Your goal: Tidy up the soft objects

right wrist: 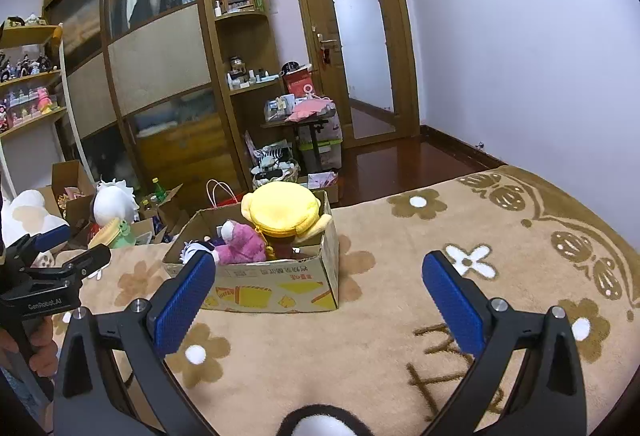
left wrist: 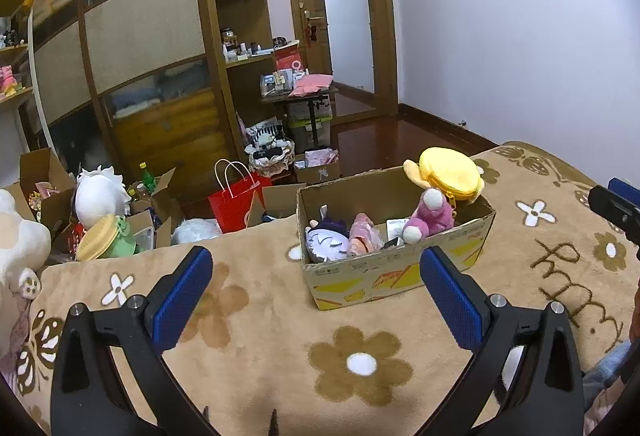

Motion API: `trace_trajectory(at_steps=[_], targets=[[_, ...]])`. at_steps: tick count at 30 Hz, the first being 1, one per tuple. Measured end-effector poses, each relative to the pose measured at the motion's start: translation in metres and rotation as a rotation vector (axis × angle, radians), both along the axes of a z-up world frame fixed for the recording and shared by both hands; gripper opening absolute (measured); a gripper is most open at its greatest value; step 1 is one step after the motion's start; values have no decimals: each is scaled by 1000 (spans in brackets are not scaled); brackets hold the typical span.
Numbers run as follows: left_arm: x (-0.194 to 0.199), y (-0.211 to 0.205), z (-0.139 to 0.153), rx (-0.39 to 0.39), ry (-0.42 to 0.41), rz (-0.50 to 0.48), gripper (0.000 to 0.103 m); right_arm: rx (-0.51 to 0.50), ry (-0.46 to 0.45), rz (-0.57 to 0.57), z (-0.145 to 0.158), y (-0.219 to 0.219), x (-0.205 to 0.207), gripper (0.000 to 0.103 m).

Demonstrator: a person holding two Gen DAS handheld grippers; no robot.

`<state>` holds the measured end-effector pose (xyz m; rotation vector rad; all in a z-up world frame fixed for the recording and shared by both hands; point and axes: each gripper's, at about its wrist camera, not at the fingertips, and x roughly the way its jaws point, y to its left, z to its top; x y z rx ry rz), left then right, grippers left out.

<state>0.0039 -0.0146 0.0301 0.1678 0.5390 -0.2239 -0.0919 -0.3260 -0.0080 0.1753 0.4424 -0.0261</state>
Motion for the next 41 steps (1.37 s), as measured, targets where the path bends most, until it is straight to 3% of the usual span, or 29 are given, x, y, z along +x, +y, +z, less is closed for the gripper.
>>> trace_trajectory(at_steps=[41], targets=[[3, -1, -6, 8, 28, 2, 102, -3, -41, -47, 12, -6, -8, 103]])
